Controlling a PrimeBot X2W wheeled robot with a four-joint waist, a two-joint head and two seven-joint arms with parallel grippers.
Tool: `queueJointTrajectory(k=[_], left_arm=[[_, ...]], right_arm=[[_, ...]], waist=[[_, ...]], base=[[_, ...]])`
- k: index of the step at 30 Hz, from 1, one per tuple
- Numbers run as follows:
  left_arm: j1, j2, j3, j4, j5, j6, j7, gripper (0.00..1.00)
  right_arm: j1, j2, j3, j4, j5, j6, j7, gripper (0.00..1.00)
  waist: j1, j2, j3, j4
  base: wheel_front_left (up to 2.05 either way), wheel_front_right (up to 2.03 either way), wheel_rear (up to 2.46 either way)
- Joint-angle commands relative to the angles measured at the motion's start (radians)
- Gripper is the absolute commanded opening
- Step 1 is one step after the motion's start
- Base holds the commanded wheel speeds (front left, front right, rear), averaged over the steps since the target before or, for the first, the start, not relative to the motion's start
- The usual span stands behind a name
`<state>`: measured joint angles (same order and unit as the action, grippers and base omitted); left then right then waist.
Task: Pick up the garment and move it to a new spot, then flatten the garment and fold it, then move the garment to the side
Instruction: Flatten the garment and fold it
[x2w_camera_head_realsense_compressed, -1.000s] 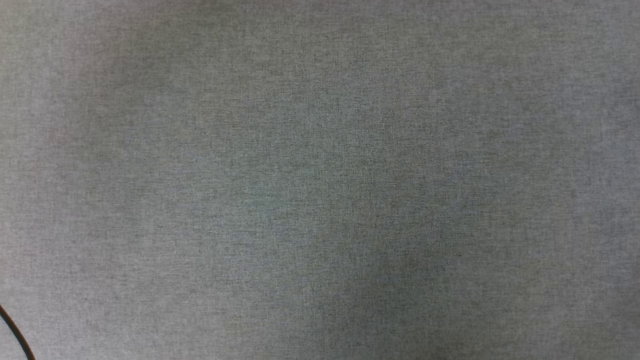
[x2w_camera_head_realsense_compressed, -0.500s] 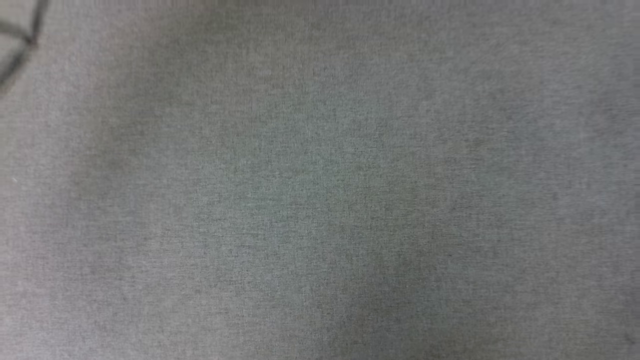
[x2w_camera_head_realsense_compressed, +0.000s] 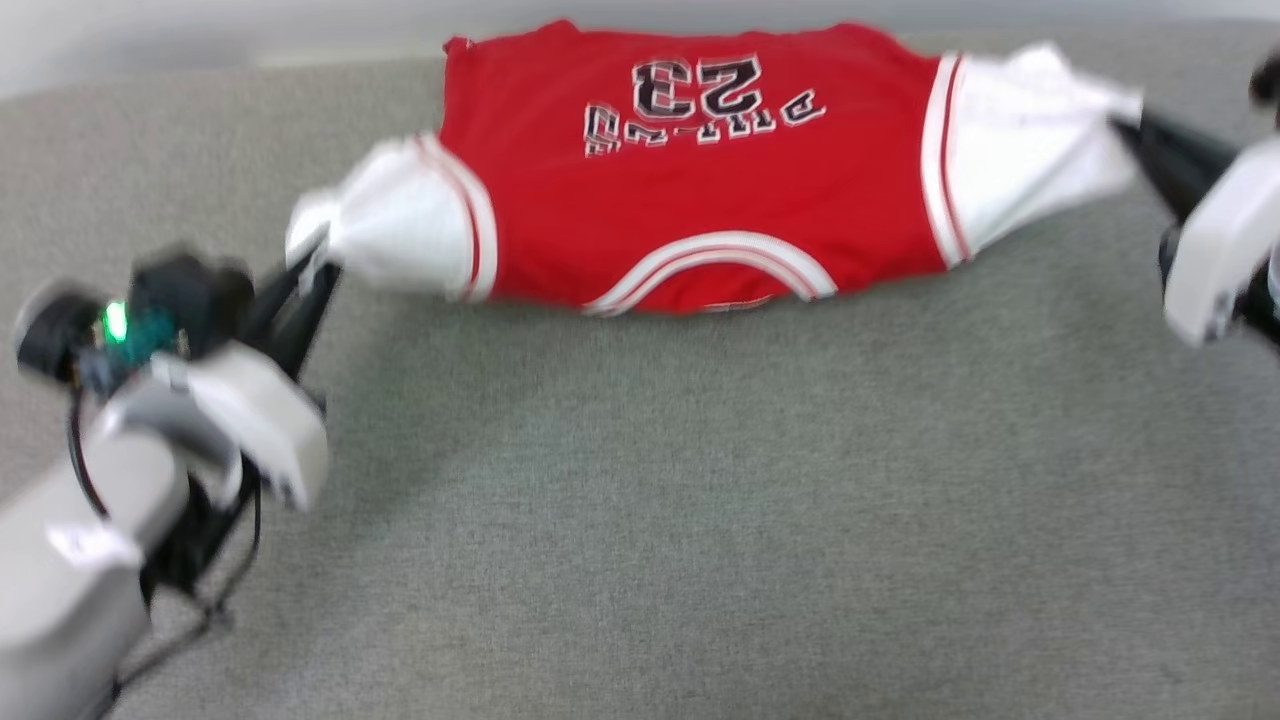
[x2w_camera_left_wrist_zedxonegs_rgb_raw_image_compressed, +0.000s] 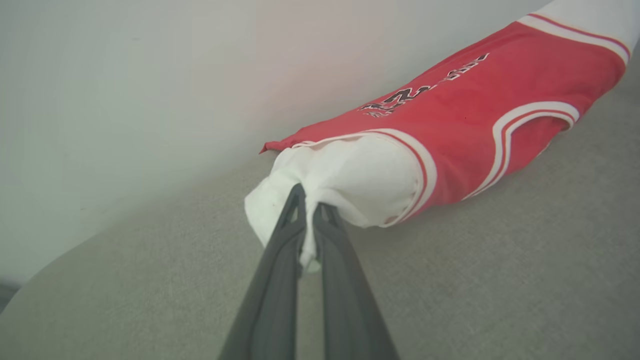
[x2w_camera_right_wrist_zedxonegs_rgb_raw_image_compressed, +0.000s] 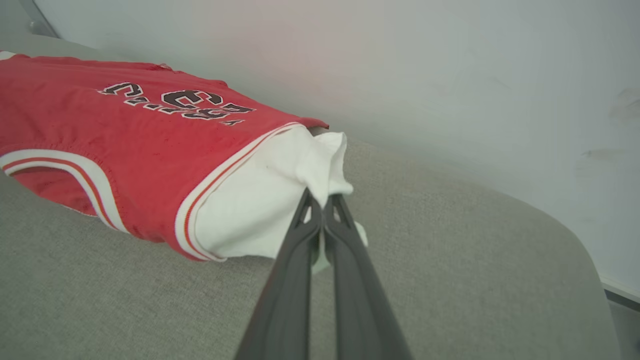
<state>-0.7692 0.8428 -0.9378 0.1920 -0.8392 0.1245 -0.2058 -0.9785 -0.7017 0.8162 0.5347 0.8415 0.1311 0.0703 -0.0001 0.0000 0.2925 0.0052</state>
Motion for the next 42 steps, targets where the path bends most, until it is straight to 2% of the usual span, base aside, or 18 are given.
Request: queueJointTrajectory(k=[1, 9, 15, 23, 28, 32, 33, 34, 39, 42], left_arm=[[0.029, 0.013, -0.002, -0.015, -0.003, 0.016, -0.005, 0.0], [0.315, 0.085, -0.059, -0.182, -0.072, 0.145, -0.01, 0.0], [0.471, 0.104, -0.092, -0.237, -0.118, 0.206, -0.026, 0.0], [0.611, 0.13, -0.098, -0.272, -0.176, 0.248, -0.044, 0.0], [0.663, 0.111, -0.09, -0.281, -0.189, 0.264, -0.053, 0.0], [0.662, 0.102, -0.078, -0.279, -0.166, 0.267, -0.055, 0.0], [0.652, 0.098, -0.075, -0.28, -0.159, 0.265, -0.055, 0.0], [0.642, 0.094, -0.071, -0.282, -0.151, 0.267, -0.056, 0.0], [0.589, 0.073, -0.062, -0.302, -0.104, 0.275, -0.056, 0.0], [0.546, 0.058, -0.052, -0.317, -0.077, 0.284, -0.055, 0.0]], right_arm=[[0.036, -0.01, -0.004, -0.009, 0.01, -0.001, -0.007, 0.0], [0.363, -0.084, -0.058, -0.099, 0.071, -0.001, -0.007, 0.0], [0.603, -0.121, -0.126, -0.17, 0.087, -0.001, 0.032, 0.0], [0.879, -0.154, -0.25, -0.267, 0.087, -0.001, 0.127, 0.0], [0.998, -0.151, -0.32, -0.325, 0.076, -0.001, 0.215, 0.0], [1.025, -0.134, -0.388, -0.386, 0.054, -0.001, 0.272, 0.0], [1.02, -0.129, -0.406, -0.4, 0.043, -0.001, 0.284, 0.48], [1.009, -0.127, -0.42, -0.421, 0.03, -0.001, 0.296, 1.0], [0.897, -0.116, -0.549, -0.521, -0.039, -0.001, 0.314, 1.0], [0.778, -0.126, -0.619, -0.575, -0.092, -0.001, 0.33, 1.0]], waist=[[0.0001, 0.0, -0.049, -0.015], [0.0001, 0.0, -0.146, -0.02], [0.0001, 0.0, -0.193, -0.016], [0.0001, 0.0, -0.216, -0.006], [0.0001, 0.0, -0.206, -0.001], [0.0001, 0.0, -0.191, 0.002], [0.0001, 0.0, -0.187, 0.003], [0.0001, 0.0, -0.181, 0.003], [0.0001, 0.0, -0.131, 0.013], [0.0001, 0.0, -0.081, 0.027]], base=[[0.0, 0.0, 0.0], [0.0, 0.0, 0.0], [0.0, 0.0, 0.0], [0.0, 0.0, 0.0], [0.0, 0.0, 0.0], [0.0, 0.0, 0.0], [0.0, 0.0, 0.0], [0.0, 0.0, 0.0], [0.0, 0.0, 0.0], [0.0, 0.0, 0.0]])
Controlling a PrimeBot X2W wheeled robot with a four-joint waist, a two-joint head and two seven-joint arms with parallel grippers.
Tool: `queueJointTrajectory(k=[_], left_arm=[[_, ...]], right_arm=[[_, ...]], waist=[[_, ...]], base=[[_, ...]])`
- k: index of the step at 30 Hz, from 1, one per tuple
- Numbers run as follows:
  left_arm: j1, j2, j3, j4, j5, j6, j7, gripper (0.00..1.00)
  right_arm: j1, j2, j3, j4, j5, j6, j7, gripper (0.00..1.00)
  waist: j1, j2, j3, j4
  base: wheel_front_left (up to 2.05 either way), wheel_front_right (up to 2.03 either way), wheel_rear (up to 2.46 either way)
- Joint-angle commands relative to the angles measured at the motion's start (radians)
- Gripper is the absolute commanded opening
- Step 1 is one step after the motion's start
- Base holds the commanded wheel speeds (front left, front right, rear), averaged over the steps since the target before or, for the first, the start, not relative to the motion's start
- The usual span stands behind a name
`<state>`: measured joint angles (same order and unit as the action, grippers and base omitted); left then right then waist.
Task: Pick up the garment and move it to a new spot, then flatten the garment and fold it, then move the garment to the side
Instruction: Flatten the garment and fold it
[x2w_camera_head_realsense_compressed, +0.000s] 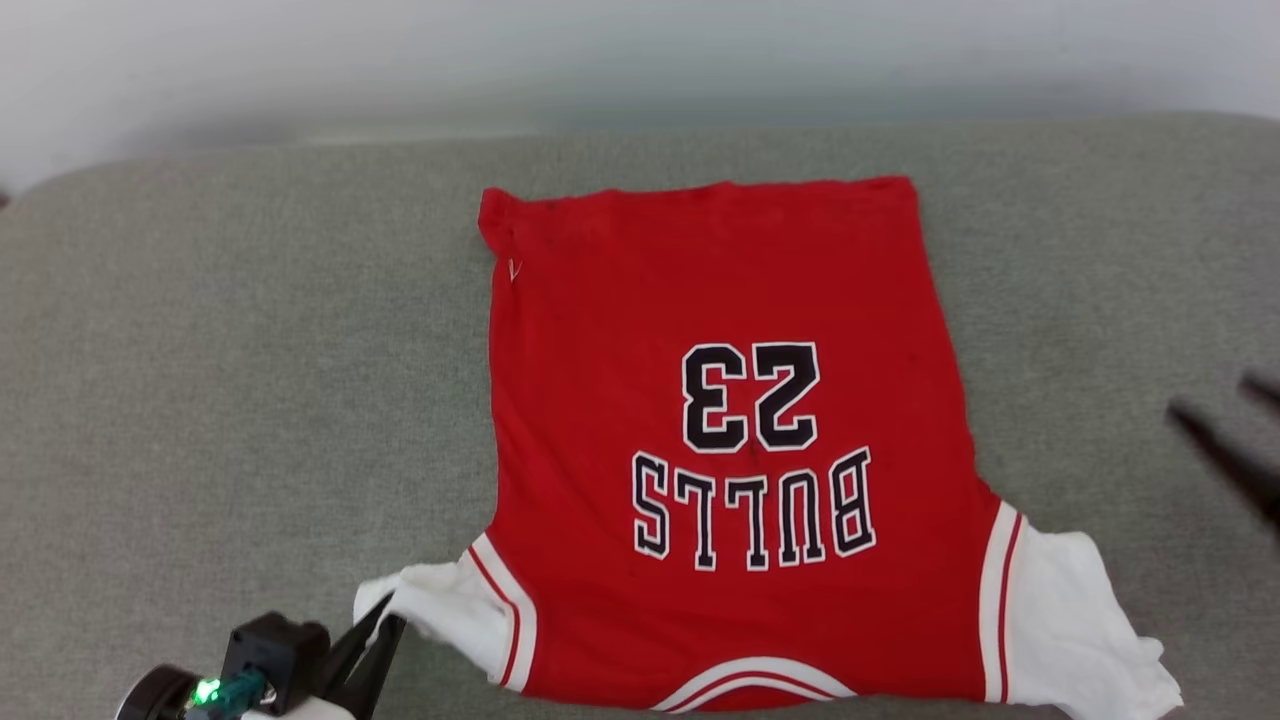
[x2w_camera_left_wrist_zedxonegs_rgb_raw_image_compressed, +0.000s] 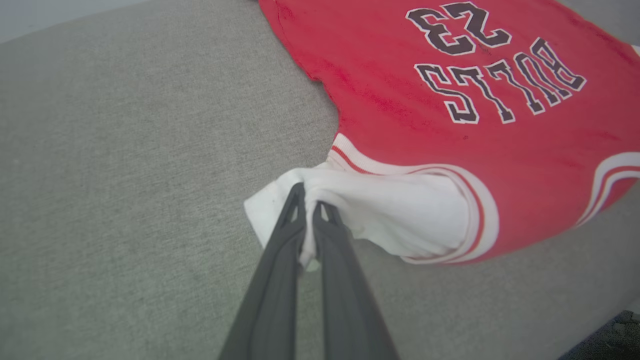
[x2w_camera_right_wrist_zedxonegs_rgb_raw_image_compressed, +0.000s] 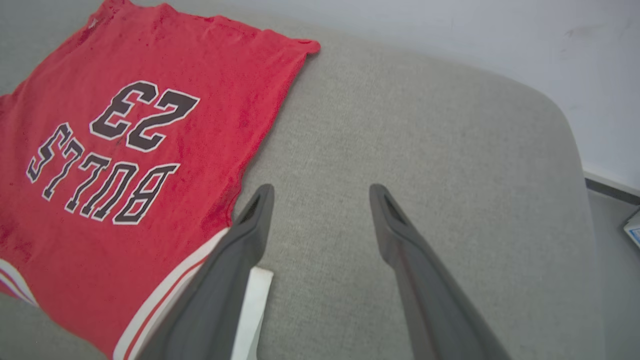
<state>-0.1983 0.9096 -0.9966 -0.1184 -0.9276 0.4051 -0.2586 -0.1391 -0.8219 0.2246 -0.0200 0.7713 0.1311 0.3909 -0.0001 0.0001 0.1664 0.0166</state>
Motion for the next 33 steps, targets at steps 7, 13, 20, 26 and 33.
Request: queueJointTrajectory(k=[7, 13, 20, 26, 33], left_arm=[[-0.113, -0.02, 0.038, -0.036, 0.068, 0.02, -0.004, 0.0], [-0.191, -0.036, 0.058, -0.063, 0.125, 0.032, -0.005, 0.0], [-0.27, -0.077, 0.059, -0.093, 0.181, 0.025, -0.005, 0.0], [-0.332, -0.11, 0.052, -0.105, 0.225, 0.019, -0.002, 0.0], [-0.358, -0.121, 0.049, -0.103, 0.245, 0.024, 0.0, 0.0]], right_arm=[[-0.395, 0.004, -0.052, -0.042, -0.058, -0.001, 0.148, 1.0], [-0.746, 0.063, 0.067, 0.077, -0.067, -0.001, 0.425, 1.0], [-1.025, 0.135, 0.164, 0.269, -0.125, -0.001, 0.742, 1.0], [-1.126, 0.202, 0.139, 0.395, -0.189, -0.001, 0.796, 1.0], [-1.06, 0.248, 0.169, 0.488, -0.225, -0.001, 0.796, 1.0]], waist=[[0.0001, -0.0001, 0.171, 0.058], [0.0001, -0.0001, 0.291, 0.106], [0.0001, -0.0001, 0.416, 0.172], [0.0001, -0.0001, 0.502, 0.223], [0.0001, -0.0001, 0.539, 0.228]], base=[[0.0, 0.0, 0.0], [0.0, 0.0, 0.0], [0.0, 0.0, 0.0], [0.0, 0.0, 0.0], [0.0, 0.0, 0.0]])
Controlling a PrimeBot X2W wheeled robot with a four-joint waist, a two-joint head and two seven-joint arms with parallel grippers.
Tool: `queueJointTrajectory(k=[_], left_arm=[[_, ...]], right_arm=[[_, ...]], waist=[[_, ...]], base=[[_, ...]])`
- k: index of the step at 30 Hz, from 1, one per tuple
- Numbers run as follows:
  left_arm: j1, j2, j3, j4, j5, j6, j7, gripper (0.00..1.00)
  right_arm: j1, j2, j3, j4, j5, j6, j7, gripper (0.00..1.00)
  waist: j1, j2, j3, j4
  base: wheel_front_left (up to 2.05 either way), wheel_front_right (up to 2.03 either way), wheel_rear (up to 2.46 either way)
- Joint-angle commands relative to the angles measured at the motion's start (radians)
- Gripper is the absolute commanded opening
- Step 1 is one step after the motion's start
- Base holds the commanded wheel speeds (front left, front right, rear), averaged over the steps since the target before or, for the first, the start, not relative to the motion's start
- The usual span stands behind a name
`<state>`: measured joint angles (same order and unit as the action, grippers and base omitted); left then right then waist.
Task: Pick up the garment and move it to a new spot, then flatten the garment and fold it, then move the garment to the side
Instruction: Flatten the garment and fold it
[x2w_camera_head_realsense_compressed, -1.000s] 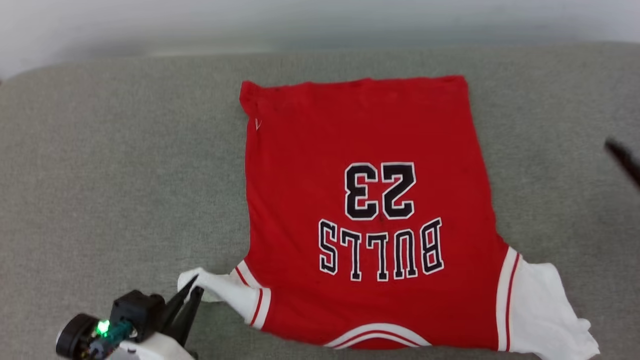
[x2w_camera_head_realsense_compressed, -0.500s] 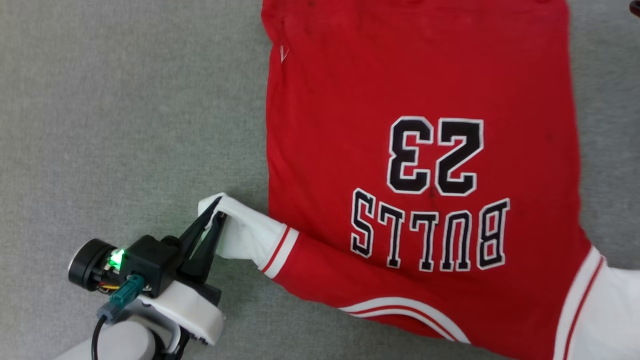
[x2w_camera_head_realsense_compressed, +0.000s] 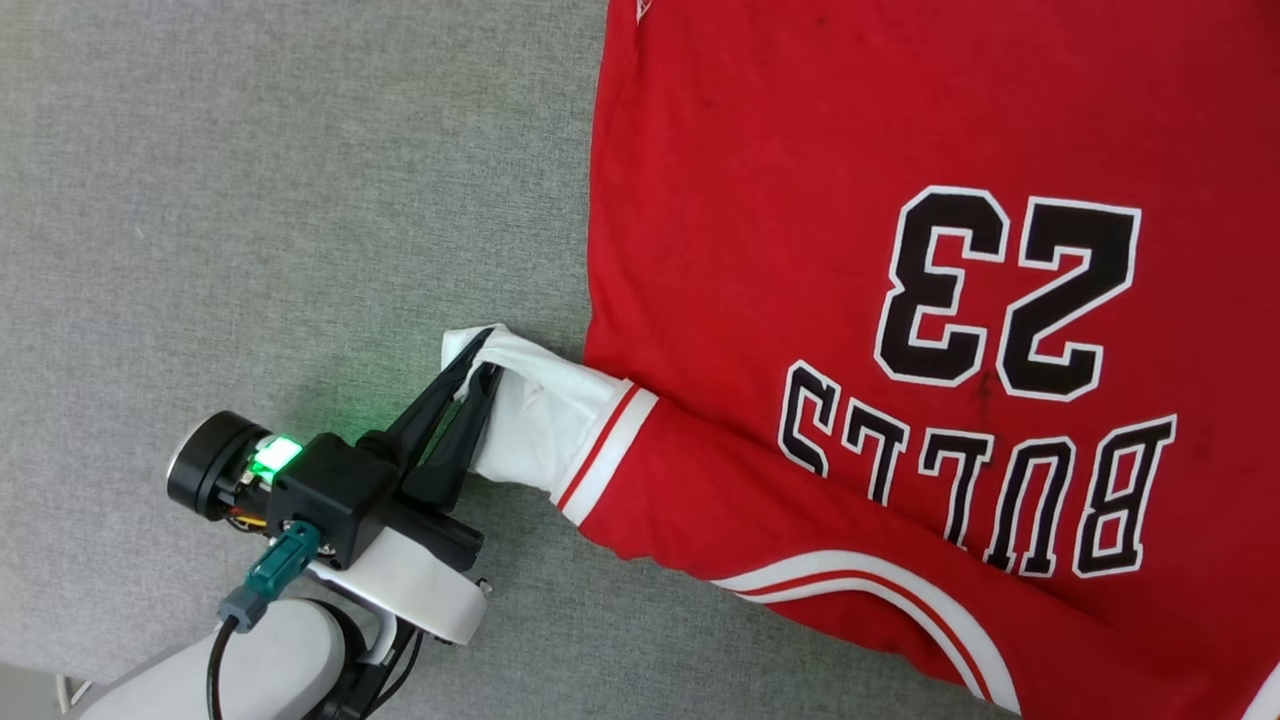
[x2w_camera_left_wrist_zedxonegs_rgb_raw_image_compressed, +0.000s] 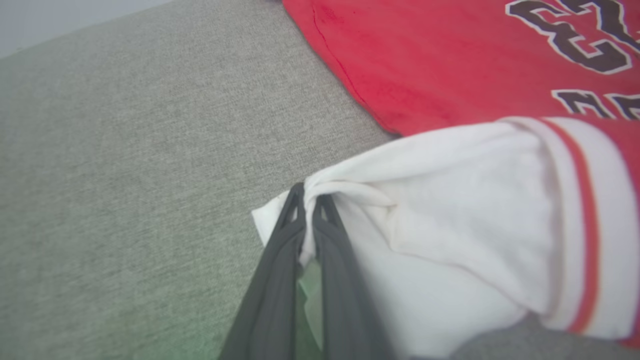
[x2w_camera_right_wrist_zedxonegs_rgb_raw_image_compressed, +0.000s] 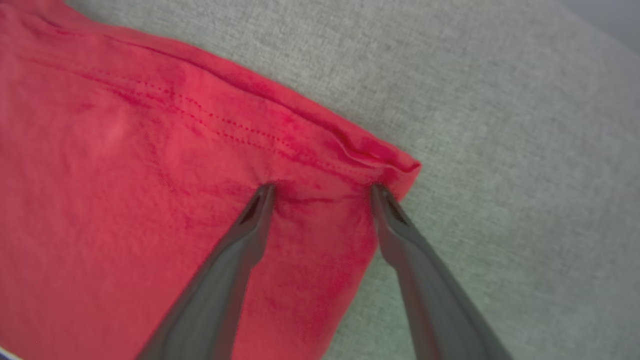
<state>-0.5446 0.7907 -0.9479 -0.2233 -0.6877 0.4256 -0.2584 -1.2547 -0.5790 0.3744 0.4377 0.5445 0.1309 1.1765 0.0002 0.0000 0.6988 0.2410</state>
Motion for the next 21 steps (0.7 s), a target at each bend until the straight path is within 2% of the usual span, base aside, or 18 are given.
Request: queueJointTrajectory(k=[1, 3, 4, 5, 8, 14, 17, 21], left_arm=[[-0.013, -0.003, -0.002, 0.002, 0.007, 0.003, 0.002, 0.0], [-0.017, -0.006, -0.004, 0.004, 0.011, 0.004, 0.002, 0.0], [-0.016, -0.005, -0.005, 0.006, 0.011, 0.003, 0.004, 0.0], [-0.018, -0.005, -0.005, 0.008, 0.013, 0.003, 0.003, 0.0], [-0.01, 0.002, -0.002, 0.016, 0.009, 0.008, 0.004, 0.0], [0.033, 0.014, 0.005, 0.024, -0.01, 0.021, 0.001, 0.0], [0.062, 0.021, 0.007, 0.023, -0.02, 0.031, 0.0, 0.0], [0.103, 0.029, 0.003, 0.028, -0.038, 0.041, -0.002, 0.0]], right_arm=[[0.079, 0.008, 0.023, 0.041, 0.006, 0.0, 0.008, 1.0], [0.108, 0.008, 0.028, 0.056, 0.014, 0.0, 0.007, 1.0], [0.114, 0.003, 0.03, 0.056, 0.017, 0.0, 0.004, 0.54], [0.11, -0.002, 0.032, 0.046, 0.018, 0.0, -0.011, 0.01], [0.061, -0.001, 0.019, 0.021, 0.029, 0.0, -0.069, 0.0], [0.001, -0.034, 0.07, -0.032, 0.074, -0.001, -0.162, 0.0], [0.025, -0.098, 0.132, -0.088, 0.123, -0.001, -0.203, 0.0], [0.116, -0.216, 0.208, -0.193, 0.202, -0.001, -0.261, 0.0]], waist=[[-0.0002, 0.0, 0.007, 0.001], [-0.0002, 0.0, 0.006, -0.003], [-0.0002, 0.0, 0.003, -0.005], [-0.0002, 0.0, -0.001, -0.007], [-0.0002, 0.0, -0.026, -0.019], [-0.0002, 0.0, -0.124, -0.06], [-0.0002, 0.0, -0.177, -0.081], [-0.0002, 0.0, -0.249, -0.106]], base=[[0.0, 0.0, 0.0], [0.0, 0.0, 0.0], [0.0, 0.0, 0.0], [0.0, 0.0, 0.0], [0.0, 0.0, 0.0], [0.0, 0.0, 0.0], [0.0, 0.0, 0.0], [0.0, 0.0, 0.0]])
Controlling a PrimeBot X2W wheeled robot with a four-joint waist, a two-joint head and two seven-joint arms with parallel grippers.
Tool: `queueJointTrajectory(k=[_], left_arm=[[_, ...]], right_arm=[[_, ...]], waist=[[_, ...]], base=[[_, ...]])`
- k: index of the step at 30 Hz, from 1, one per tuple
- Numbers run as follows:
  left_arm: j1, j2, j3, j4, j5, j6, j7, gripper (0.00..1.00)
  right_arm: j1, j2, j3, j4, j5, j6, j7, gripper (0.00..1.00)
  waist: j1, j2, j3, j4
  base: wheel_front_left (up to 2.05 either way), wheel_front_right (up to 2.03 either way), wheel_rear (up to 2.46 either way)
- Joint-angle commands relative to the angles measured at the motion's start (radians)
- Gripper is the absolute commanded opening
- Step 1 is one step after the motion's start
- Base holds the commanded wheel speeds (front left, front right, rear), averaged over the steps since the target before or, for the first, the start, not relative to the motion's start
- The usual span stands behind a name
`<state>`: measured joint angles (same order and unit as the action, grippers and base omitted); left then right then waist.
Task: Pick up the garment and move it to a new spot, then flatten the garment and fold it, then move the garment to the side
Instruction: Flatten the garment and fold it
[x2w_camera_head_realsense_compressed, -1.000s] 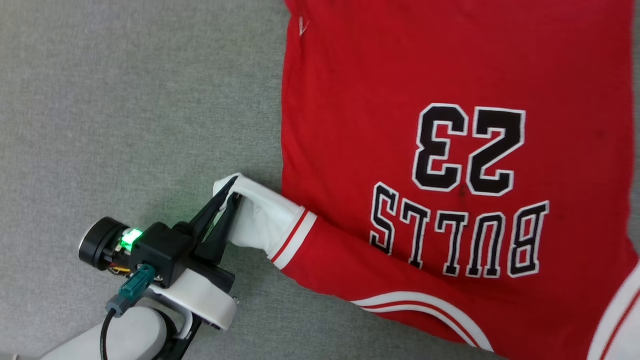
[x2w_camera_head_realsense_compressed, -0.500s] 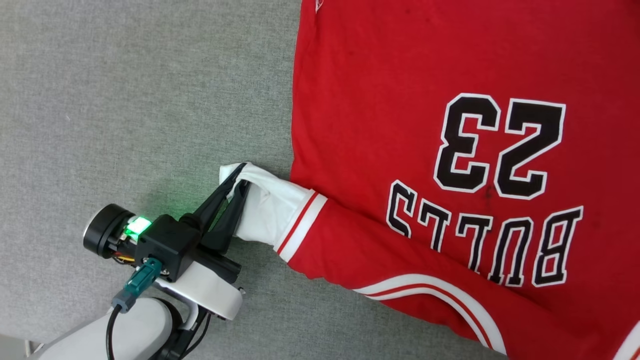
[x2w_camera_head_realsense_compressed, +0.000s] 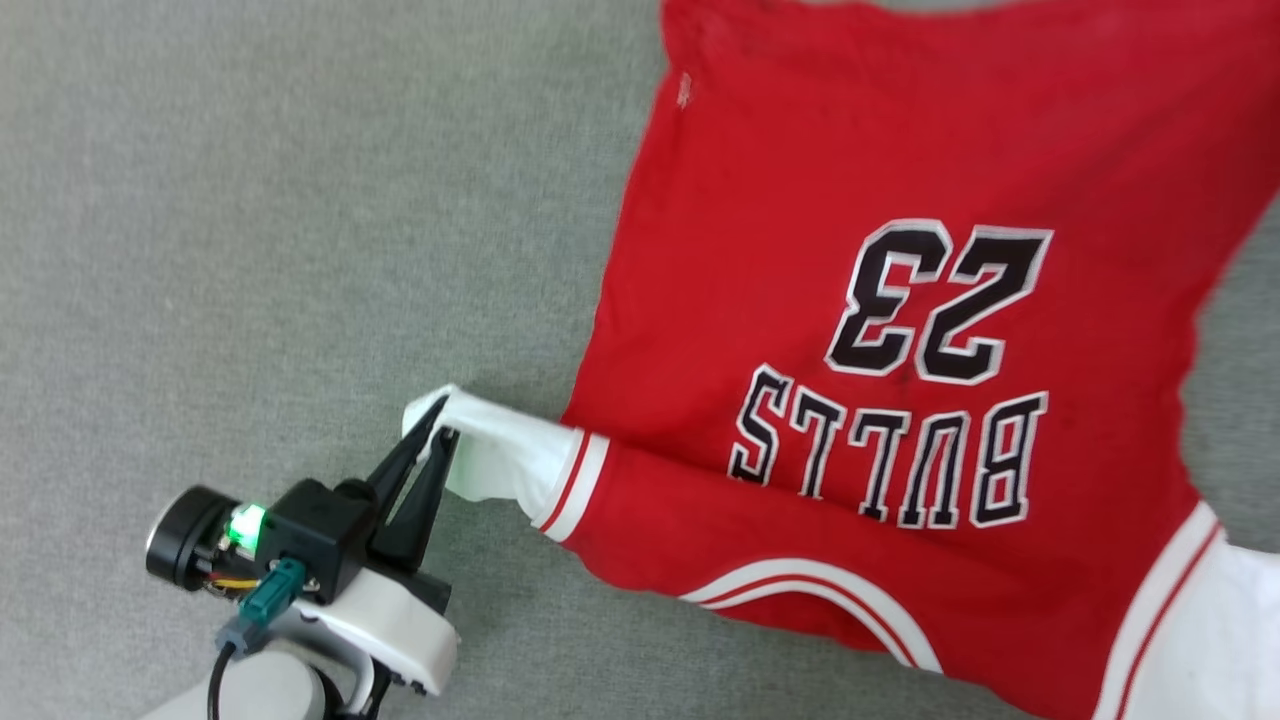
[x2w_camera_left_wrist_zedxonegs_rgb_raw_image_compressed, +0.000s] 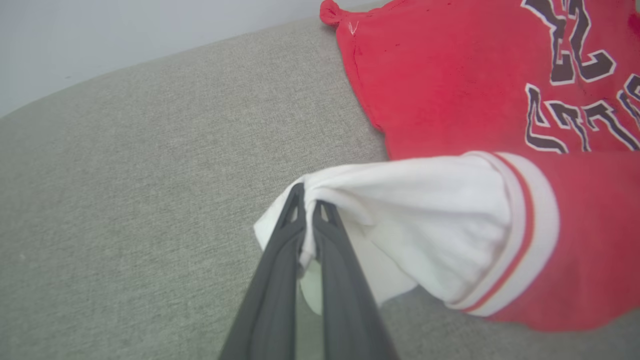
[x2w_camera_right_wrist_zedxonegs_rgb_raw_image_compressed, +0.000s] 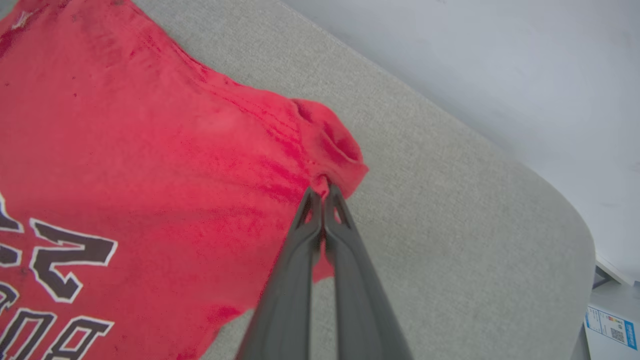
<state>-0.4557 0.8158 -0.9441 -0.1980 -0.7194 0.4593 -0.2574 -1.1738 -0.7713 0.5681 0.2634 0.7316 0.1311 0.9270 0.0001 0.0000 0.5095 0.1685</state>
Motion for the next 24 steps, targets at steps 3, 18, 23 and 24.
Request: queueJointTrajectory(k=[3, 18, 23, 24], left_arm=[[0.043, 0.004, -0.003, -0.002, -0.017, 0.014, -0.003, 0.0], [0.131, 0.055, -0.001, -0.029, -0.035, 0.05, -0.005, 0.0], [0.132, 0.054, -0.005, -0.03, -0.036, 0.049, -0.002, 0.0], [0.13, 0.051, -0.007, -0.028, -0.035, 0.047, 0.0, 0.0]], right_arm=[[0.136, -0.13, 0.042, -0.104, 0.071, -0.001, -0.055, 0.0], [0.886, -0.34, -0.079, -0.191, 0.237, -0.001, -0.304, 0.0], [1.101, -0.285, -0.126, -0.16, 0.253, -0.001, -0.333, 0.0], [1.132, -0.272, -0.133, -0.157, 0.254, 0.0, -0.334, 0.0]], waist=[[-0.0001, 0.0, -0.103, -0.053], [-0.0001, 0.0, -0.183, -0.12], [-0.0001, 0.0, -0.183, -0.116], [-0.0001, 0.0, -0.183, -0.114]], base=[[0.0, 0.0, 0.0], [0.0, 0.0, 0.0], [0.0, 0.0, 0.0], [0.0, 0.0, 0.0]])
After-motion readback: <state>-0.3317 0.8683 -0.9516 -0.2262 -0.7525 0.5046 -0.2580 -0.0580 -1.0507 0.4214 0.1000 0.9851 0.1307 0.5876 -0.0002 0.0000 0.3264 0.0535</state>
